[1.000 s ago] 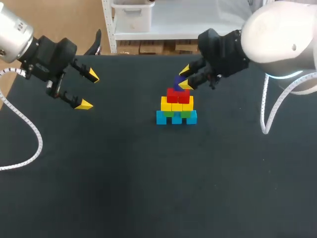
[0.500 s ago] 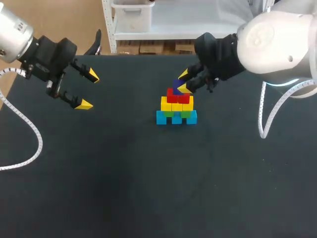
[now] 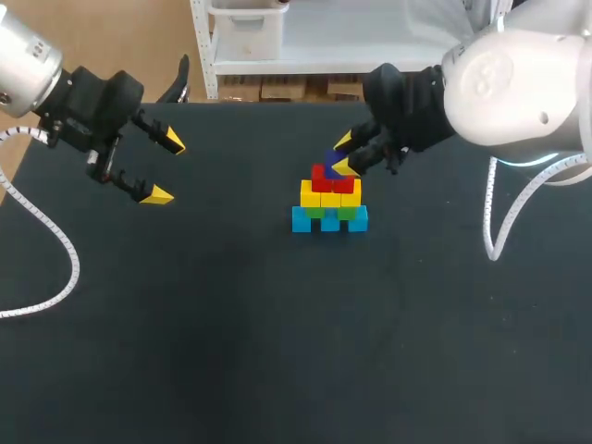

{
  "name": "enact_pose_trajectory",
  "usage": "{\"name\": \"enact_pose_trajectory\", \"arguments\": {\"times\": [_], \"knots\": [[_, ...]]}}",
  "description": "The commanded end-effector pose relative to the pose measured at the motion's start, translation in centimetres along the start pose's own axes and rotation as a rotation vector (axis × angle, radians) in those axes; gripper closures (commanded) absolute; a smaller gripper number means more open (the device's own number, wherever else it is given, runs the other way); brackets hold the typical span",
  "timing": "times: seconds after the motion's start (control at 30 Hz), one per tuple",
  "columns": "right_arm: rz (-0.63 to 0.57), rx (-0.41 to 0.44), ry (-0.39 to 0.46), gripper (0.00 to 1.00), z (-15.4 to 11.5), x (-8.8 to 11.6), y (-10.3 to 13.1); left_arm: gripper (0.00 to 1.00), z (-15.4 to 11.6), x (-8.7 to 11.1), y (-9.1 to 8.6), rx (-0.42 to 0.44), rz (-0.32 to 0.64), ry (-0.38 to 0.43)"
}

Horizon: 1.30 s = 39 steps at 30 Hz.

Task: Place the blue cubes, place green cubes on the blue cubes, place the yellow cubes on the green cubes, then place the red cubes on the yellow cubes, and place purple cube on the red cubes.

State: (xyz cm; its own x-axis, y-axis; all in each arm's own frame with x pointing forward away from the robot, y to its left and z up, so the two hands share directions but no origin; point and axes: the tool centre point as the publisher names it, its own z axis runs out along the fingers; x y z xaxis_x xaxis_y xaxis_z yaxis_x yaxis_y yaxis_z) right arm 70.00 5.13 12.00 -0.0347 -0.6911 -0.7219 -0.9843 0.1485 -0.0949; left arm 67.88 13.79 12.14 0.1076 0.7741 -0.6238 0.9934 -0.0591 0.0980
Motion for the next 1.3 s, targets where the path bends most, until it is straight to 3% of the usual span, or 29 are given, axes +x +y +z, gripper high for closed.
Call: {"name": "enact_pose_trajectory", "arguments": {"times": [0.03,0.23,0.93,1.3], "knots": [[0.001,-0.003,0.001,1.00,0.21,-0.02,-0.22,0.00,0.00,0.09,0.05,0.000,0.002,-0.002],[0.002,-0.004,0.000,1.00,0.25,0.00,-0.36,0.00,0.00,0.09,0.05,0.000,0.002,-0.002],[0.002,-0.011,0.002,0.79,0.34,0.25,-0.64,0.00,0.00,0.09,0.05,0.000,0.002,-0.002],[0.003,-0.017,0.000,0.76,0.49,0.35,-0.75,0.00,0.00,0.09,0.05,0.000,0.002,-0.002]]}}
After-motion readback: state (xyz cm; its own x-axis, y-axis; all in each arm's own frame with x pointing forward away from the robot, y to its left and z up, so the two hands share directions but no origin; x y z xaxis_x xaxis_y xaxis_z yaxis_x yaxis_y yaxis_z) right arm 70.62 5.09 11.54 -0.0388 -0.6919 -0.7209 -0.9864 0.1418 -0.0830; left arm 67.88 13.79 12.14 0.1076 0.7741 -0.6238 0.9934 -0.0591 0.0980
